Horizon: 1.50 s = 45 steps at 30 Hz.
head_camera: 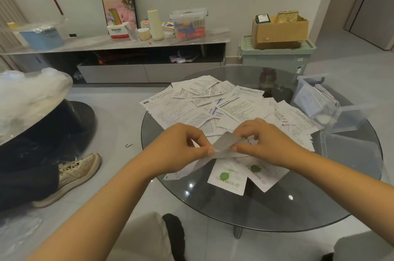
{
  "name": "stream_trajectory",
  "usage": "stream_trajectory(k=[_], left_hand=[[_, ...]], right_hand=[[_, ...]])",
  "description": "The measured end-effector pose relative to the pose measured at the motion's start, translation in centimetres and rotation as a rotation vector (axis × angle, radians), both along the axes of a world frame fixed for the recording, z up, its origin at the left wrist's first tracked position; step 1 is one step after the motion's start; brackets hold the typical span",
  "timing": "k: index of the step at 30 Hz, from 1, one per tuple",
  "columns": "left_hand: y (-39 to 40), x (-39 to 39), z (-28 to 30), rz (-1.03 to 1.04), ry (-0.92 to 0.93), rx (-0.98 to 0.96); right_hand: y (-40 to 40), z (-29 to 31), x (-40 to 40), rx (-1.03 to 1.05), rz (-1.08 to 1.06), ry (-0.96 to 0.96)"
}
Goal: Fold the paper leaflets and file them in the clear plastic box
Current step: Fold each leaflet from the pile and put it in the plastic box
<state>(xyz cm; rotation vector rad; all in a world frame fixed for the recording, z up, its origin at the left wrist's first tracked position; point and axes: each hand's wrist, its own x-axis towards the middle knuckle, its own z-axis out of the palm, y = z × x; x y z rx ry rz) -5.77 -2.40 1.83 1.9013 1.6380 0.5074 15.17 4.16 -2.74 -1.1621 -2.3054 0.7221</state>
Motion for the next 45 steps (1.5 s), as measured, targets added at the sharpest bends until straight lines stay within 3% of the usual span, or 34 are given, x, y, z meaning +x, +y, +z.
stream_trajectory(k=[6, 9, 15, 23, 31, 36, 39, 45], left_hand=[[0.8, 1.4, 0.9, 0.116, -0.146, 0.129], [1.2, 2.3, 1.1, 0.117, -0.152, 0.175], [1.6, 3.1, -0.8, 0.005, -0.008, -0.06], [2.3, 3.6, -3.7, 0.093, -0.066, -0.267], [2.4, 4.8, -5.1, 0.158, 0.14, -0.11], [2.4, 4.9, -5.5, -0.054, 0.207, 0.079], [2.1, 5.0, -6.2, -0.194, 0.207, 0.088], [2.0, 4.7, -6.1, -0.233, 0.314, 0.164]], right_hand=[[0.9, 2.9, 1.5, 0.254, -0.154, 0.106], [0.6, 4.8, 2.7, 0.345, -0.111, 0.07], [-0.7, 5.5, 5.3, -0.089, 0.027, -0.149], [-0.5, 2.1, 4.8, -0.214, -0.129, -0.251], [-1.0, 0.4, 3.9, -0.148, -0.188, -0.446], [-1.2, 0.3, 4.0, 0.128, 0.019, -0.592], [-1.4, 0.1, 4.5, 0.012, 0.078, -0.628], [-2.4, 0.2, 5.8, -0.032, 0.132, -0.614]])
